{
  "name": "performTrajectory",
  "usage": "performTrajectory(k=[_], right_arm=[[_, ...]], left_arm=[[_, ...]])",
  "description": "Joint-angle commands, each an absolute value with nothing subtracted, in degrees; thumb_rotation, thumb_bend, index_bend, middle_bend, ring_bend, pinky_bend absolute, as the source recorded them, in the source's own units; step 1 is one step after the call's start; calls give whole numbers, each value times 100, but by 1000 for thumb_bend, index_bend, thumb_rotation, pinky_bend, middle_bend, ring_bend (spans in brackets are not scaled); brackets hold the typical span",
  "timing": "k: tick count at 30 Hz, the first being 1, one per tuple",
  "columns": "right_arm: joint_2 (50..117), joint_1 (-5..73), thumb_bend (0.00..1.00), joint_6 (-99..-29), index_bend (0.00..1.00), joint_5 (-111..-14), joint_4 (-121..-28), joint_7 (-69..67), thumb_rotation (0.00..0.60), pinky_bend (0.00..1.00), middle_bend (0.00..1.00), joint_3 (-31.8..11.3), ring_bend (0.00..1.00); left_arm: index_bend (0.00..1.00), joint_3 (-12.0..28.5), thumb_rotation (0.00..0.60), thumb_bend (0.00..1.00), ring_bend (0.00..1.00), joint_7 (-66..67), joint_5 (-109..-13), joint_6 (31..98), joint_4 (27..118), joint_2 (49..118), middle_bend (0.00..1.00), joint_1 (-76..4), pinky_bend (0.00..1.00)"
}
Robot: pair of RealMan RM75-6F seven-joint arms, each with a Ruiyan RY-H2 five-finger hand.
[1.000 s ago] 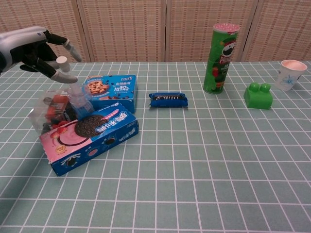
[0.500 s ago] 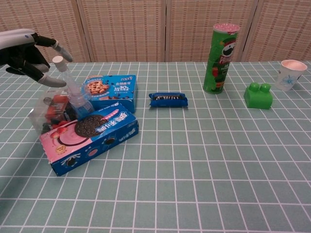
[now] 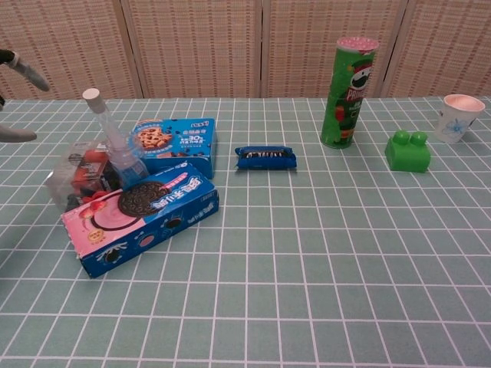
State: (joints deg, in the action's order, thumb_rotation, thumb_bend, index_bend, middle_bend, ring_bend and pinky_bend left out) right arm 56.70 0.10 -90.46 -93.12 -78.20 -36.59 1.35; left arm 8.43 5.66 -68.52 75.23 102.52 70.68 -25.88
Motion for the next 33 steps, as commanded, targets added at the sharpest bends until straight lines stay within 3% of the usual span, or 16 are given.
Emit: performTrajectory(k=[1,12,22,33], right_arm=[[5678,-5,472,-9059,489,-9306,-7860,-3577,600,632,455,136,359],[5714,-19,471,-8984,490,-9163,-7995,-3237,600,632,455,87,359],[5787,1,472,-8895,490,-9096,-8086,-2935,600,632,455,50,359],[5814,58,471,-8744,490,-9132,-8118,-2759,600,632,455,87,359]], left_arm=[[396,575,600,38,969,698,-7265,7995,10323,6835,995,-2208,1000],[389,-63,600,38,781,614,-8166,8814,10371,6462,835,-1304,1000],[391,-363,600,38,777,454,-8867,9266,9575,6816,829,-781,998],[395,-236,600,38,776,409,-8938,9255,9092,7172,828,-640,996]])
